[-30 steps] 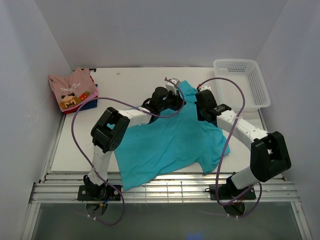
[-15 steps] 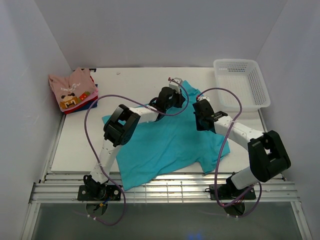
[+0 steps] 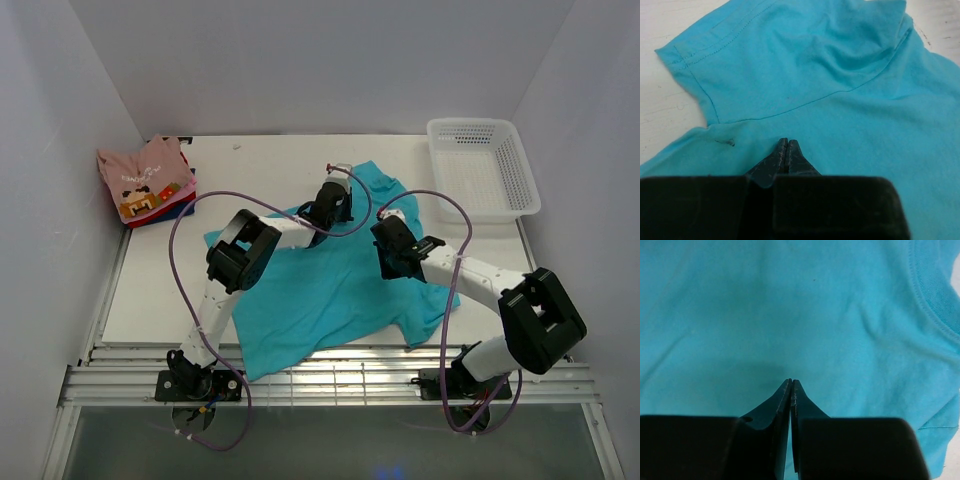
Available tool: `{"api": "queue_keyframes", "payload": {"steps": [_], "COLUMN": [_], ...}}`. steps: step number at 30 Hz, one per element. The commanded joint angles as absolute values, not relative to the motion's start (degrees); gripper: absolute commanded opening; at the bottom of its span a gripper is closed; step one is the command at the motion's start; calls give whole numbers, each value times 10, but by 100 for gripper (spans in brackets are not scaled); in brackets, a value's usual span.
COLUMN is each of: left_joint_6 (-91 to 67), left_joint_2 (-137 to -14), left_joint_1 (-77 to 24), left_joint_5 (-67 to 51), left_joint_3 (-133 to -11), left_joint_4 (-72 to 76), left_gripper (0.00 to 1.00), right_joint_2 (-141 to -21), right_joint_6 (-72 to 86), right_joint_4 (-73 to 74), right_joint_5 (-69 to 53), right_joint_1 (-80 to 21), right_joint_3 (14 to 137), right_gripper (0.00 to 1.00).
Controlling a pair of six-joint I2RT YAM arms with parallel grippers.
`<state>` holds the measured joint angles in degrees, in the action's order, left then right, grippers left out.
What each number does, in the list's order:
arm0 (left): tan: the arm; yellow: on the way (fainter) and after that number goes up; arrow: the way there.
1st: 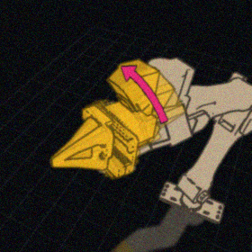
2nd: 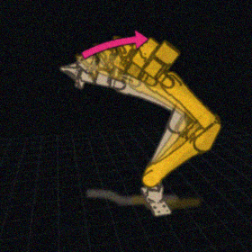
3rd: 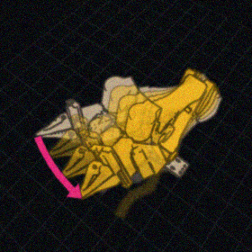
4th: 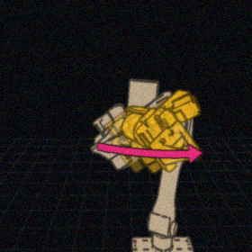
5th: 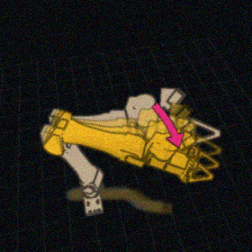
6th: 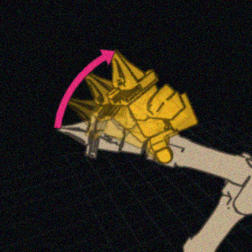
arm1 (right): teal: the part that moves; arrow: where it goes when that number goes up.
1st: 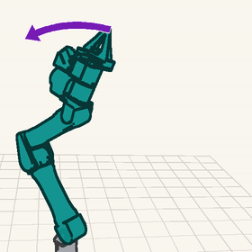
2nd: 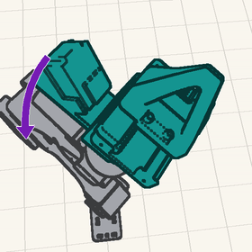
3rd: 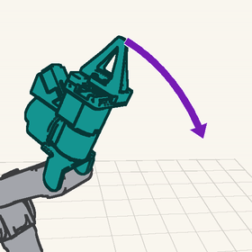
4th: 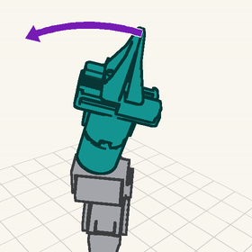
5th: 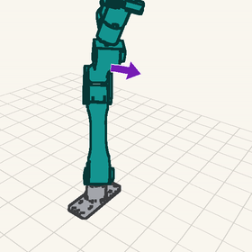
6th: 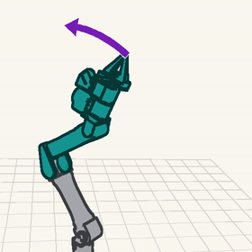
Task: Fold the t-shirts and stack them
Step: Flatten out the tshirt
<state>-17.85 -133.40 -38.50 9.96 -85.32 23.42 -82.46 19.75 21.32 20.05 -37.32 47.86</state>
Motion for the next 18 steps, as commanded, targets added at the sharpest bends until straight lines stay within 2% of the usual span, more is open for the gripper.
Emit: {"api": "queue_keyframes", "payload": {"steps": [1,9,18], "left_joint_6": [-187,-209,-227], "left_joint_2": [-1326,-1371,-1456], "left_joint_1": [-377,-357,-326], "left_joint_5": [125,118,76], "left_joint_3": [-887,-953,-1094], "left_joint_4": [207,131,25], "left_gripper": [0,0,0], "right_joint_2": [-831,-856,-897], "right_joint_6": [224,264,314], "right_joint_4": [228,236,233], "right_joint_5": [196,185,158], "right_joint_1": [-390,-439,-522], "right_joint_3": [468,454,461], "right_gripper": [8,8,8]}}
